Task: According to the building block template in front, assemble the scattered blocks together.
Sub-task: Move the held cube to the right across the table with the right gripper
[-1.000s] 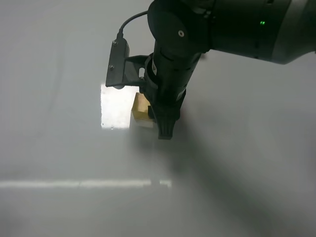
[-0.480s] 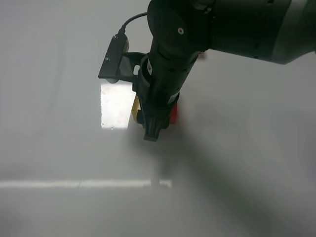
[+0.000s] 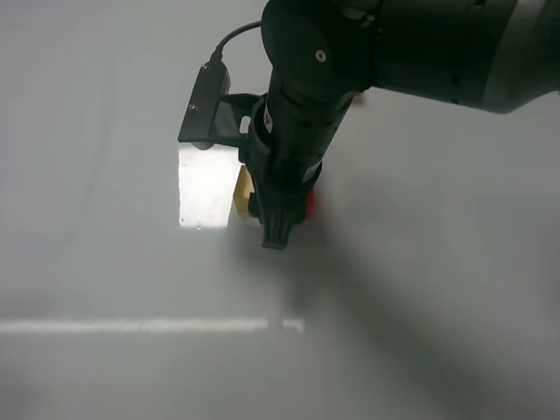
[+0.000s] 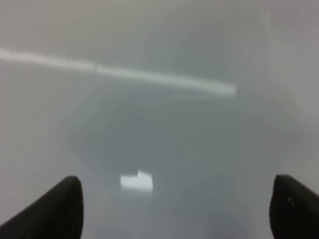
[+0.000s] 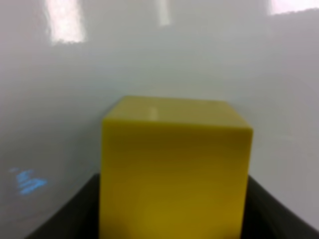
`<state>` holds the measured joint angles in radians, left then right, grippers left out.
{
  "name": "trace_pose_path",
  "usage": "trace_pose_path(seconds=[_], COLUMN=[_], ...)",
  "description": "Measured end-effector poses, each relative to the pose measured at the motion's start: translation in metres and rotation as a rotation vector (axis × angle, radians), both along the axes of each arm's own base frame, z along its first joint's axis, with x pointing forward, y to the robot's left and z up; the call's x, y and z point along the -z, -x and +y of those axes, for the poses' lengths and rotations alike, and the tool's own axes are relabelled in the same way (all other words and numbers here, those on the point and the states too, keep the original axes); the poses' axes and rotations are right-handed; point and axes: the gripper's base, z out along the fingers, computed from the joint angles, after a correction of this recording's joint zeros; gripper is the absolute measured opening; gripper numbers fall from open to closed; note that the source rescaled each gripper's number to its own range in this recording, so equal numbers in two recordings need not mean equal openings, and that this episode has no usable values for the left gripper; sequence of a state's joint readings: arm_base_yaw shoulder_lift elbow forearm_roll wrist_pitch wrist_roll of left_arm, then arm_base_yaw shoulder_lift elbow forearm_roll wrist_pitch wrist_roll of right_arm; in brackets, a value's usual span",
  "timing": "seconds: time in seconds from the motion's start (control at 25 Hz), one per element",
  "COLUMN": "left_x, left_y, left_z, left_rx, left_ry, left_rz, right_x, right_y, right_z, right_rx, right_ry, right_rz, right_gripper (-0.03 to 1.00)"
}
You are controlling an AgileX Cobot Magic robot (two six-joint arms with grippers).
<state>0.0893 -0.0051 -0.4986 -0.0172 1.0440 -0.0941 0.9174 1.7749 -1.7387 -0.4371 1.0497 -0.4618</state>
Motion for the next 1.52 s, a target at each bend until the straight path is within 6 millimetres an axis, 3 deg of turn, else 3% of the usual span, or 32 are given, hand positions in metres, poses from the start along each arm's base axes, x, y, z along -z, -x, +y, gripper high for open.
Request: trace_pose_path(seconds=[0.12,0.16,1.08,1.2,1.36,1.52], left_x=[0.000,0.000,0.000,0.000,0.000,0.000], left_y=[0.000,0.000,0.000,0.000,0.000,0.000], left_z=[0.000,0.000,0.000,0.000,0.000,0.000], left_rx=[0.000,0.000,0.000,0.000,0.000,0.000], left_ry=[0.000,0.000,0.000,0.000,0.000,0.000], left_rz=[0.000,0.000,0.000,0.000,0.000,0.000], right_x=[-0.001,-0.001,-0.003,-0.003,-0.008,-0.013], right_y=[0.000,0.000,0.004,0.004,0.005,0.008], right_z=[-0.001,-0.001,-0.006,-0.006,-0.006,-0.006], right_rx=[-0.001,-0.001,-0.043,-0.041,-0.048,-0.062], right_ry=[0.002,0.001,0.077,0.075,0.045,0.002], right_rz=[-0.001,-0.002,0.003,0.004,-0.002,-0.009], right_gripper=[0.02,0.01,0.01,0.08,0.38,0.51])
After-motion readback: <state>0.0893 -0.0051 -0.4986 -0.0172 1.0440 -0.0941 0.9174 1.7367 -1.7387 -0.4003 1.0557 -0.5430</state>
